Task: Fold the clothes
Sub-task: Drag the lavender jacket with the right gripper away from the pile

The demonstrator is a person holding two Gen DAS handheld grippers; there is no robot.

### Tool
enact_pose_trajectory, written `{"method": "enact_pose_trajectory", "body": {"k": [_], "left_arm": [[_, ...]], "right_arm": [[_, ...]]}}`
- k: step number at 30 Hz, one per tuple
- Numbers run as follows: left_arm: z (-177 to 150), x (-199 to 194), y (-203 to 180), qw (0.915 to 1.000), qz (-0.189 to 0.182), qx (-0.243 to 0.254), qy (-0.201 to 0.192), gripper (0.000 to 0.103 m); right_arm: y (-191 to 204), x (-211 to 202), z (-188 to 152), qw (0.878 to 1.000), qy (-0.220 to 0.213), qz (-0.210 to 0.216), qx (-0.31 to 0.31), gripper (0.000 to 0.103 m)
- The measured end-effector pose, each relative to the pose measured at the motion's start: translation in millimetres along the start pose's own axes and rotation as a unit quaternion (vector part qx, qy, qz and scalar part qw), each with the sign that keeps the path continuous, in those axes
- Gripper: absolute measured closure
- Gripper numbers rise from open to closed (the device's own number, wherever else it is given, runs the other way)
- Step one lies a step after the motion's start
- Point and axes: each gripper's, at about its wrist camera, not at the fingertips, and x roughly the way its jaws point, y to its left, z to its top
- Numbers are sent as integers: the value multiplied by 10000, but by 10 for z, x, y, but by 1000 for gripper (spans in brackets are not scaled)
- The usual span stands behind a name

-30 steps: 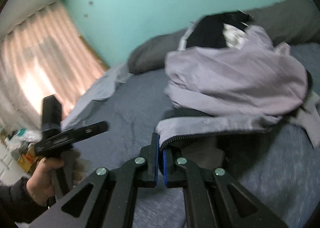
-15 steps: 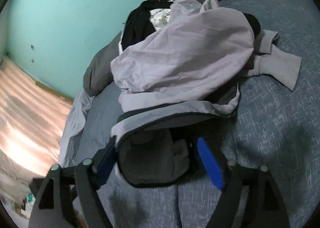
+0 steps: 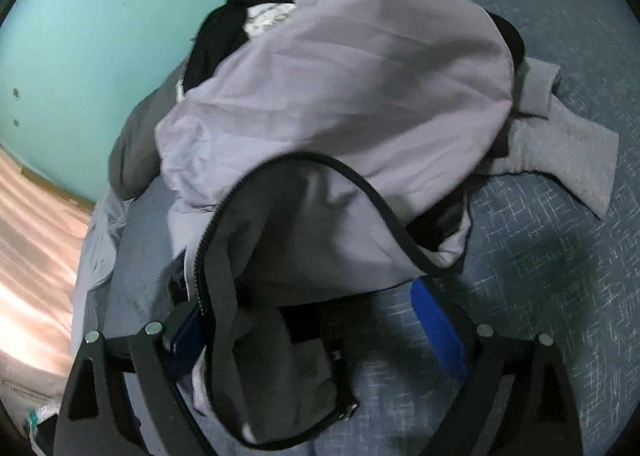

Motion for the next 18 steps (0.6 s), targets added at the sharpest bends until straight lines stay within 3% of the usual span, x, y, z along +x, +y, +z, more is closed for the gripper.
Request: {"method": "enact_pose_trajectory", "body": {"k": [4,11,18], "left_arm": [[-102,41,22,10000,-30,-27,56,0],[-137,109,66,9999,96,-2,137,0],[-118,151,143,9997,139,-72,166,0]], "right_arm": [[-96,-126,-59,9995,-63,305,-103,9],[-274,-522,27,9981,-333,196,-480,9],[-216,-899,158,9936,-583,106,-963,9]]}}
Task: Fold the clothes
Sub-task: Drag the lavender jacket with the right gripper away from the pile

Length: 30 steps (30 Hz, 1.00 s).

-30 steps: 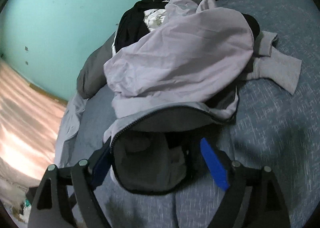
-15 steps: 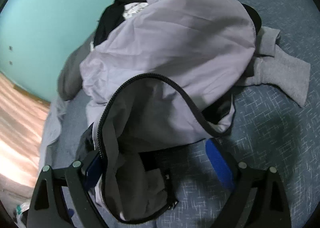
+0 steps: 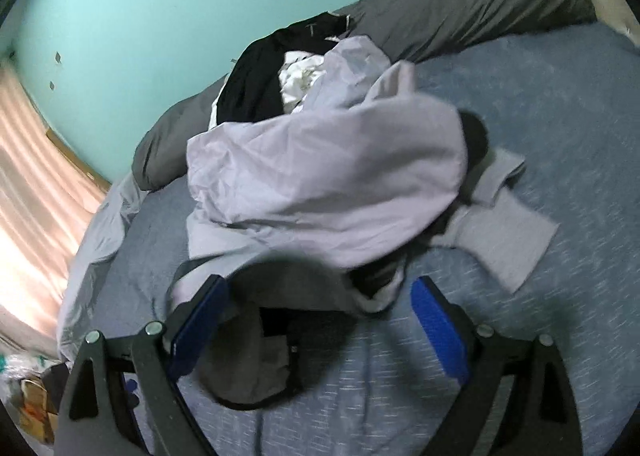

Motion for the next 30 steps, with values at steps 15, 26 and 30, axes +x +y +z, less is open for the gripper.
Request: {"method": "enact_pose_trajectory", "body": {"k": [15,26,30], "left_arm": [[20,44,36,10000,13,-60,-11,0],[-20,98,36,9999,-38,-106,-11,0],[-32,116,26,10000,-43,-76,10,0]], "right_arm": [[274,747,781,9752,-101,-1573,-1555,9],[469,1307,882,9453,308,-1855,-2665,9],[480,1370,832,9425,454,-1733,-2822,40]]}}
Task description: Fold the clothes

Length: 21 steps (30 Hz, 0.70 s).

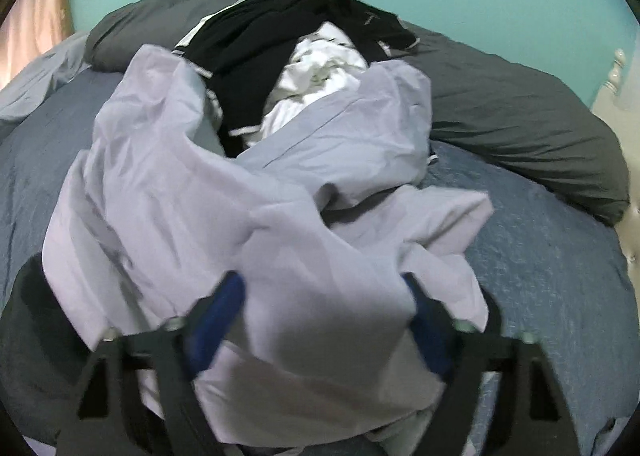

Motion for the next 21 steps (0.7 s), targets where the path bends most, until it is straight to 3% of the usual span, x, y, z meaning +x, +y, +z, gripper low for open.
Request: {"method": "enact_pose_trajectory", "body": {"k": [1,3,5,11,16,21], "left_arm": [[-3,10,-2,10000,3,6,17,0],[-7,19,-10,10000,6,5,34,0],[-11,23,-19,10000,0,1,41,0],[16,-59,-55,10000,-80,-32,-34,0],[81,-220,-130,9996,-179,-29,-200,0],[89,-534,-219,9992,-13,19,-407,0]], "right_arm": [[19,4,-22,10000,16,53,-51,48],[69,-8,-55,9999,43,15,-146,81],[107,-62,-96,9998,30,13,-198,93],[226,-440,-212,9986,-174,442,-241,98],[500,-1001,-383,9921,-387,1169,-249,98],[803,-1585,-587,9823,-535,1791,-152,99]]}}
